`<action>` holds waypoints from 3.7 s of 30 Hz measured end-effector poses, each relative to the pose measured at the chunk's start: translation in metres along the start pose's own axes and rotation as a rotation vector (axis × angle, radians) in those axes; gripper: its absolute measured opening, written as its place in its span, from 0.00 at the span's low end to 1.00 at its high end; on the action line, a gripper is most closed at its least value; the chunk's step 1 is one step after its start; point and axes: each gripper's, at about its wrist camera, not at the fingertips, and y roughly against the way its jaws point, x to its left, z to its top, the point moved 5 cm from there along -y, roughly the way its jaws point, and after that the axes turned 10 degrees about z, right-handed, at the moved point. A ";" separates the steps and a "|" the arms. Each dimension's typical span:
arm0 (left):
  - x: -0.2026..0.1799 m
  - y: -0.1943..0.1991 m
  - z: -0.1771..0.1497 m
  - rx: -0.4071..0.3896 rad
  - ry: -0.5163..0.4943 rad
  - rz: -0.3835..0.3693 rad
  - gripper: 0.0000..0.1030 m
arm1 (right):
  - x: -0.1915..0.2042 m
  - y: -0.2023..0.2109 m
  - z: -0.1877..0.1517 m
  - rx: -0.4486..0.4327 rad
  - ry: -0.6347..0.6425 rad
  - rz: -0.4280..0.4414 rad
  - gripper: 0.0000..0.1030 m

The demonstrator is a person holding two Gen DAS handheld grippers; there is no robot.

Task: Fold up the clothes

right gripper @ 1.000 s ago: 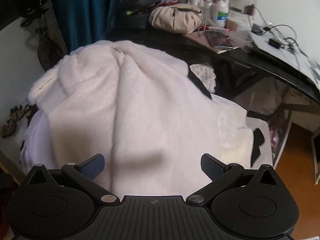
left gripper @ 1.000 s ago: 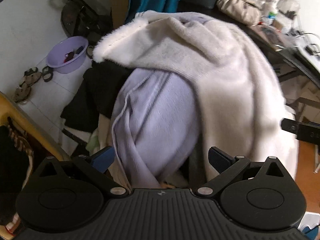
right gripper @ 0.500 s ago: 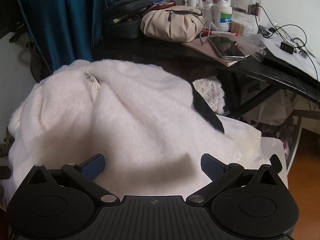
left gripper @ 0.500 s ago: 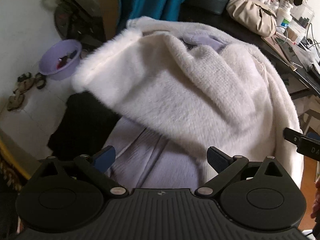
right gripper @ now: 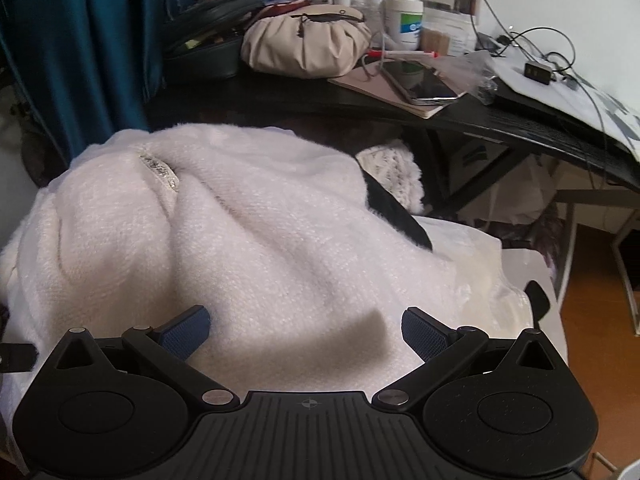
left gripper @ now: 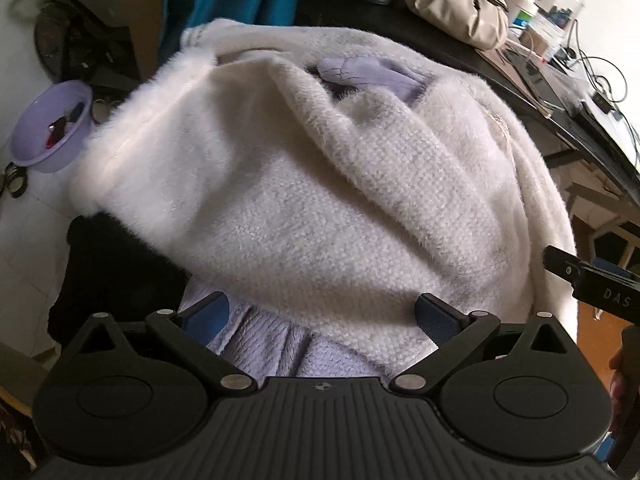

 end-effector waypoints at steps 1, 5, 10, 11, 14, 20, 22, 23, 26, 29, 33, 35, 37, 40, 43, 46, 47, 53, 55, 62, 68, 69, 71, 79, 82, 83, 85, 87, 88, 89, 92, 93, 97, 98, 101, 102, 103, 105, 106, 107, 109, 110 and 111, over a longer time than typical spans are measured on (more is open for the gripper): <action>0.001 -0.001 0.001 0.004 -0.002 -0.010 0.99 | 0.001 0.000 0.000 0.002 0.001 -0.010 0.99; 0.001 0.002 0.005 -0.014 -0.037 -0.020 0.99 | 0.006 0.006 0.008 -0.005 0.016 -0.038 0.99; -0.005 0.016 0.008 -0.095 -0.147 0.014 0.99 | 0.013 0.012 0.039 -0.090 0.039 -0.006 0.99; -0.006 0.019 0.008 -0.111 -0.169 0.021 0.99 | 0.016 0.011 0.046 -0.104 0.046 0.005 0.99; -0.009 0.022 0.006 -0.116 -0.198 -0.005 0.99 | 0.034 -0.004 0.065 -0.107 0.077 0.051 0.96; -0.011 0.019 0.004 -0.110 -0.143 -0.011 0.99 | 0.087 -0.041 0.102 -0.102 0.182 0.162 0.96; -0.016 0.019 0.006 -0.129 -0.156 -0.010 0.99 | 0.104 -0.059 0.111 -0.080 0.228 0.178 0.96; -0.018 0.020 0.006 -0.139 -0.160 -0.015 0.99 | 0.109 -0.067 0.115 -0.068 0.245 0.173 0.96; -0.023 0.022 0.009 -0.167 -0.165 -0.039 0.99 | 0.114 -0.099 0.123 -0.015 0.249 0.143 0.96; -0.027 0.023 0.016 -0.175 -0.149 -0.067 0.99 | 0.113 -0.112 0.127 0.008 0.210 0.157 0.77; -0.027 0.023 0.031 -0.210 -0.092 -0.084 0.99 | 0.101 -0.096 0.123 -0.037 0.154 0.159 0.31; -0.028 0.018 0.042 -0.205 -0.062 -0.090 0.99 | 0.086 -0.086 0.123 -0.060 0.086 0.186 0.24; -0.030 0.013 0.049 -0.201 -0.057 -0.090 0.99 | 0.073 -0.072 0.124 -0.096 0.035 0.209 0.19; -0.033 0.008 0.057 -0.203 -0.059 -0.084 0.67 | 0.054 -0.042 0.127 -0.181 -0.015 0.233 0.17; -0.033 0.015 0.061 -0.196 -0.055 -0.084 0.23 | 0.029 0.000 0.126 -0.286 -0.097 0.269 0.16; -0.029 0.031 0.054 -0.240 -0.101 -0.061 0.14 | 0.001 0.050 0.117 -0.361 -0.162 0.282 0.15; -0.026 0.035 0.050 -0.250 -0.111 -0.051 0.13 | -0.008 0.068 0.109 -0.382 -0.193 0.277 0.15; 0.009 0.051 0.023 -0.230 -0.065 -0.084 0.13 | -0.054 0.156 0.018 -0.378 -0.385 0.155 0.14; 0.021 0.050 0.017 -0.209 -0.031 -0.097 0.14 | -0.069 0.164 -0.022 -0.309 -0.477 0.105 0.14; 0.010 0.035 0.017 -0.164 -0.126 -0.028 0.19 | -0.101 0.112 -0.150 -0.011 -0.805 0.038 0.14; -0.016 0.059 0.031 -0.256 -0.324 -0.017 0.35 | -0.082 0.099 -0.134 0.025 -0.656 -0.032 0.37; -0.016 0.061 0.036 -0.266 -0.328 -0.029 0.45 | -0.077 0.101 -0.126 0.013 -0.610 -0.051 0.39; -0.016 0.065 0.044 -0.279 -0.317 -0.048 0.59 | -0.069 0.108 -0.110 -0.001 -0.550 -0.084 0.48; -0.014 0.069 0.053 -0.299 -0.358 -0.078 0.74 | -0.043 0.123 -0.057 -0.061 -0.377 -0.166 0.71; -0.017 0.065 0.055 -0.301 -0.401 -0.066 0.80 | -0.039 0.120 -0.045 -0.072 -0.340 -0.185 0.75; -0.018 0.064 0.055 -0.304 -0.413 -0.059 0.82 | -0.040 0.118 -0.042 -0.064 -0.343 -0.196 0.76; -0.019 0.062 0.058 -0.309 -0.435 -0.062 0.85 | -0.039 0.119 -0.037 -0.056 -0.367 -0.182 0.77; -0.019 0.057 0.059 -0.307 -0.451 -0.071 0.87 | -0.037 0.120 -0.038 -0.039 -0.375 -0.173 0.77; -0.018 0.054 0.060 -0.302 -0.456 -0.073 0.87 | -0.036 0.120 -0.039 -0.027 -0.373 -0.173 0.77; -0.017 0.050 0.061 -0.292 -0.457 -0.075 0.87 | -0.034 0.120 -0.041 -0.014 -0.375 -0.172 0.77; -0.017 0.038 0.062 -0.255 -0.465 -0.105 0.89 | -0.026 0.124 -0.053 0.035 -0.411 -0.165 0.77; -0.017 0.034 0.062 -0.244 -0.464 -0.118 0.90 | -0.022 0.126 -0.055 0.045 -0.404 -0.156 0.77; -0.014 0.001 0.057 -0.143 -0.448 -0.167 0.90 | -0.005 0.130 -0.058 0.070 -0.361 -0.135 0.78; -0.014 -0.006 0.054 -0.117 -0.444 -0.177 0.89 | -0.003 0.129 -0.054 0.056 -0.338 -0.148 0.78; -0.010 -0.008 0.042 -0.128 -0.418 -0.194 0.70 | -0.002 0.117 -0.033 0.003 -0.268 -0.155 0.87; -0.008 -0.005 0.041 -0.128 -0.402 -0.196 0.58 | -0.003 0.111 -0.025 -0.015 -0.244 -0.158 0.89; -0.005 -0.003 0.041 -0.119 -0.376 -0.188 0.53 | -0.004 0.100 -0.016 -0.026 -0.225 -0.170 0.93; 0.001 0.002 0.041 -0.102 -0.324 -0.170 0.35 | -0.013 0.074 -0.001 -0.028 -0.279 -0.167 0.95; 0.004 0.005 0.041 -0.093 -0.299 -0.162 0.28 | -0.018 0.062 0.004 -0.031 -0.320 -0.160 0.95; 0.008 0.007 0.042 -0.087 -0.277 -0.150 0.17 | -0.022 0.052 0.007 -0.036 -0.353 -0.154 0.94; 0.013 0.014 0.042 -0.086 -0.251 -0.121 0.13 | -0.030 0.032 0.011 -0.043 -0.412 -0.144 0.74; 0.014 0.017 0.042 -0.092 -0.253 -0.119 0.12 | -0.033 0.027 0.009 -0.035 -0.420 -0.147 0.51; 0.015 0.020 0.041 -0.099 -0.261 -0.116 0.12 | -0.038 0.025 0.005 -0.031 -0.437 -0.153 0.46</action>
